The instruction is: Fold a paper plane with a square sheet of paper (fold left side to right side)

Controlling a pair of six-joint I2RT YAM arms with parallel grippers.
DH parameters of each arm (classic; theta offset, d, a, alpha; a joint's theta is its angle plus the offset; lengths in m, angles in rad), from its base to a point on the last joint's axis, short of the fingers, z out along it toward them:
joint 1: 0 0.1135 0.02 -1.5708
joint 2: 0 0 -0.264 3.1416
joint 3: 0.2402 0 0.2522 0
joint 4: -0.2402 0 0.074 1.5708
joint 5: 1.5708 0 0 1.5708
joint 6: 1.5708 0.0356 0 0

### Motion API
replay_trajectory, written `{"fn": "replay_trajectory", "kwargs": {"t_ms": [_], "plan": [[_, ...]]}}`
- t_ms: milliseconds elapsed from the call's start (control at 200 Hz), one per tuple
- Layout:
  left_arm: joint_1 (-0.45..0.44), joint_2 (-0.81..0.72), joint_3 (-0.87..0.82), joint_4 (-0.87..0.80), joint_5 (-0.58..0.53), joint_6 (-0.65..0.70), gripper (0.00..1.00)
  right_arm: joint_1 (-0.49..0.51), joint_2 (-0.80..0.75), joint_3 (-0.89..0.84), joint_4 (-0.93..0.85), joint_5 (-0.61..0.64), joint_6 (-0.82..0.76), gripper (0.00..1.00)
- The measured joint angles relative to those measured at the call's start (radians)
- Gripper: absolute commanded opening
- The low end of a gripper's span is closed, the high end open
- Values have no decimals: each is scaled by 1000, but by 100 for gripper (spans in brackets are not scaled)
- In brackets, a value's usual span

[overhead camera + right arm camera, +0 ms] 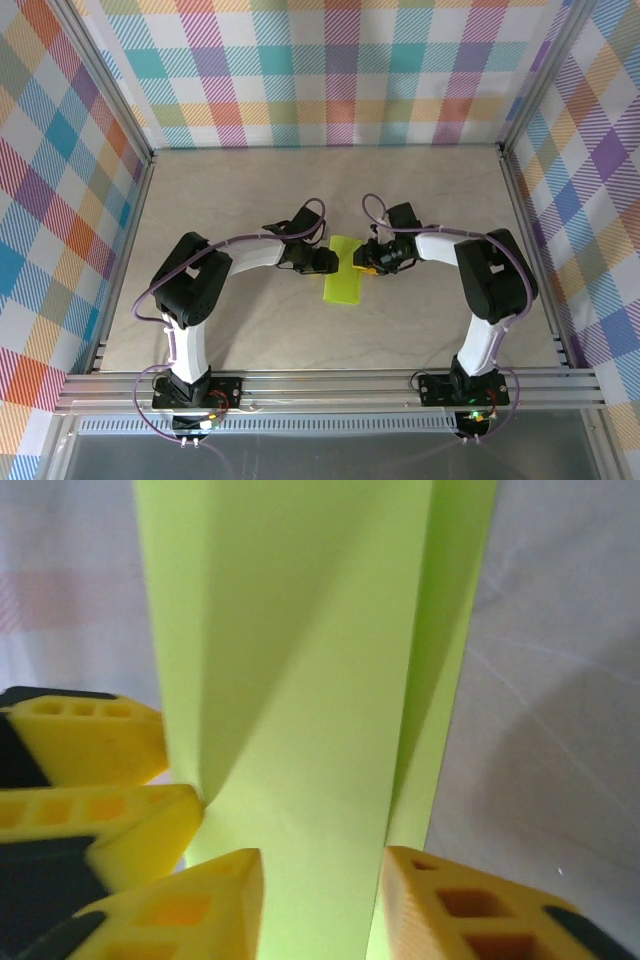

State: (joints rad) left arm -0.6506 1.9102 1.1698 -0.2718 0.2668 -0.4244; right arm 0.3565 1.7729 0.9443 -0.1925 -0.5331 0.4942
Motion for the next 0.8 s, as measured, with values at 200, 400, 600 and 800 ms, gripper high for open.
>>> {"fn": "replay_trajectory", "kwargs": {"t_ms": [200, 400, 600, 800], "plan": [[-3, 12, 21, -26, -15, 0, 45, -58, -142, -36, -27, 42, -16, 49], [-14, 37, 70, -89, -39, -1, 45, -74, -175, -50, -52, 62, -27, 50], [-32, 58, 114, -143, -78, 0, 46, -75, -175, -53, -61, 63, -31, 50], [-45, 76, 151, -188, -104, 4, 48, -74, -175, -55, -60, 63, -32, 50]]}}
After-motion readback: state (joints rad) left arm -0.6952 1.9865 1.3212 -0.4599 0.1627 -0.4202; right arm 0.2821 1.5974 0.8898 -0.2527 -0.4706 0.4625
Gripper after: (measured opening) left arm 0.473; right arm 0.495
